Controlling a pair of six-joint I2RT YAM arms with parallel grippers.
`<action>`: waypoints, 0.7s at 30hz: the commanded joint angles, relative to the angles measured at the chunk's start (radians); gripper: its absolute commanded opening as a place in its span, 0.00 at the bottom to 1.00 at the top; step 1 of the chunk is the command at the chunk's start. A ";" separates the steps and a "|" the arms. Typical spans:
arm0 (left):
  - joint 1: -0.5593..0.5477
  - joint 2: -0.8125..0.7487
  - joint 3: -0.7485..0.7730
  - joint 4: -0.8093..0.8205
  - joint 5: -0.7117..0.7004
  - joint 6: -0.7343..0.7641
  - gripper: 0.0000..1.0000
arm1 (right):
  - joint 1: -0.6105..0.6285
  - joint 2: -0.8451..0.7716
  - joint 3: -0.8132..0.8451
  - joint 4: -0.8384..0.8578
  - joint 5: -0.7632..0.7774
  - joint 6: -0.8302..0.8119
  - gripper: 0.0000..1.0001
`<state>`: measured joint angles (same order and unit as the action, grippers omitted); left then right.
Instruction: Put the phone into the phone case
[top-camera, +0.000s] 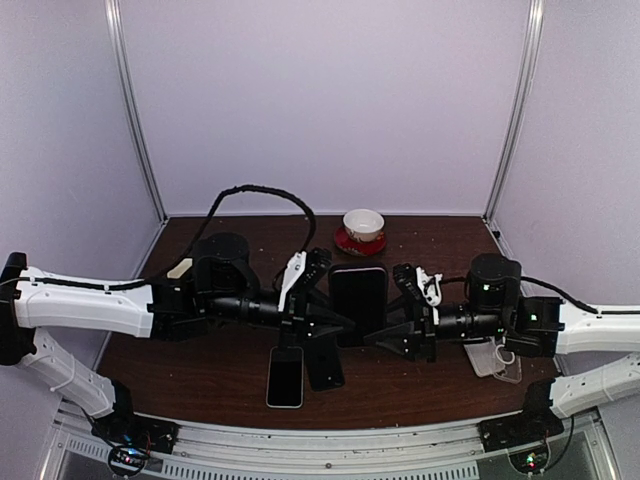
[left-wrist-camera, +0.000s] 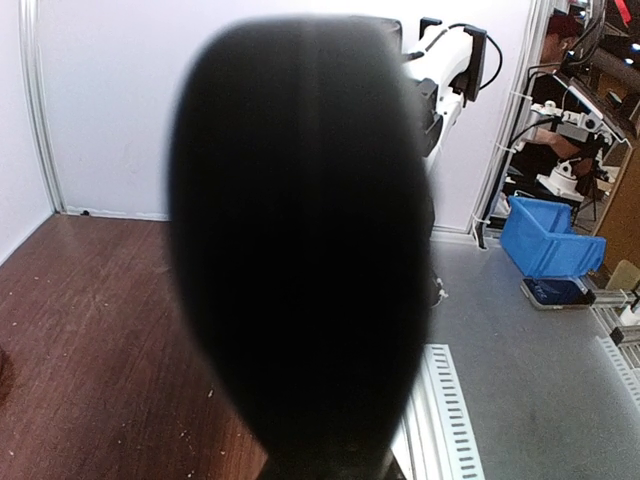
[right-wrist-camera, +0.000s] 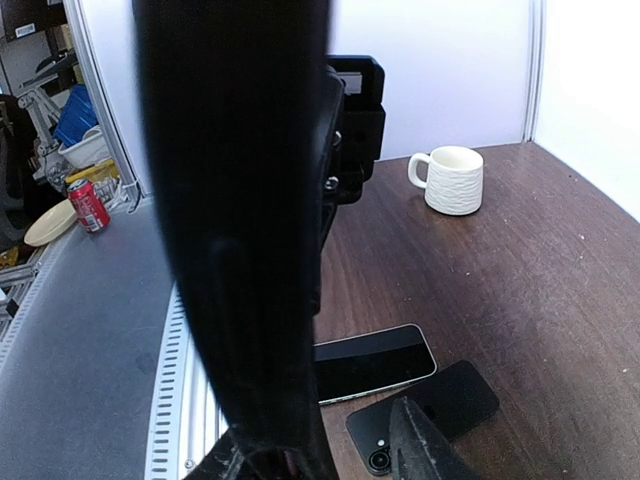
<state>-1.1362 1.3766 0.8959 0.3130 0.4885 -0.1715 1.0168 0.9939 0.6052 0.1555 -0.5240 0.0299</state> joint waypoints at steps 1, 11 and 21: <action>-0.005 -0.008 0.047 0.096 0.028 -0.011 0.00 | 0.002 0.000 0.025 0.003 -0.004 -0.003 0.47; -0.004 0.000 0.060 0.050 0.011 0.015 0.00 | 0.003 0.023 0.084 -0.100 -0.049 0.001 0.10; -0.004 -0.080 0.040 -0.044 -0.086 0.126 0.54 | 0.003 -0.005 0.114 -0.229 -0.077 0.022 0.00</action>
<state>-1.1385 1.3544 0.9089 0.2676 0.4549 -0.1204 1.0225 1.0096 0.6781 -0.0422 -0.5861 0.0296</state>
